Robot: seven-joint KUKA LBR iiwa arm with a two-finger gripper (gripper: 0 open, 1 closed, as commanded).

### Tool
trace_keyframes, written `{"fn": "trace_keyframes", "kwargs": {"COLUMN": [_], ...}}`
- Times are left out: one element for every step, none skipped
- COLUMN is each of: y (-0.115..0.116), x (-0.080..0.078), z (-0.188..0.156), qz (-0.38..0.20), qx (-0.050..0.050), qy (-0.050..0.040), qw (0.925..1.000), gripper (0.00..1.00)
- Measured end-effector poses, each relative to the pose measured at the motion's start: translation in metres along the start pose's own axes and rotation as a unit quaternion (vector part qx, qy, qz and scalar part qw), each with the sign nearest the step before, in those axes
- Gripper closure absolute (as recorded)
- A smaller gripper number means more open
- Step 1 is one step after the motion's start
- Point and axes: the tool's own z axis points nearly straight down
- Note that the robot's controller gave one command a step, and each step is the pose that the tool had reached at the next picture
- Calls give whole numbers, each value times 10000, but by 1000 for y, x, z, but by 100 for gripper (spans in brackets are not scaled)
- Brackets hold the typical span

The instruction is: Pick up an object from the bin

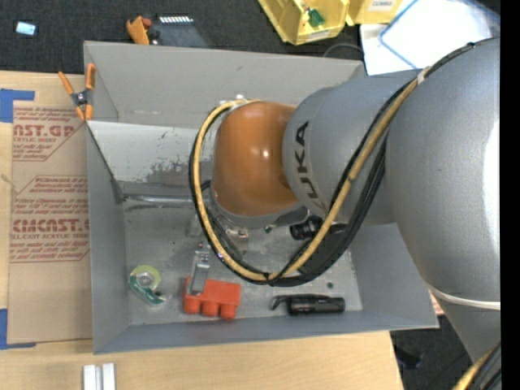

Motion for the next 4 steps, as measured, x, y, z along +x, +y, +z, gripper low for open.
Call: {"fn": "trace_keyframes", "kwargs": {"y": [-18,17,-3,-5], "x": [-4,20,5,1], "z": [9,93,88,81], "qz": [-1194,-2026,-2220,-2523], "qx": [-14,-18,-27,-16], "qy": [0,-21,-14,-25], "qw": [9928,9793,9750,9676], "gripper": [0,0,0,0]}}
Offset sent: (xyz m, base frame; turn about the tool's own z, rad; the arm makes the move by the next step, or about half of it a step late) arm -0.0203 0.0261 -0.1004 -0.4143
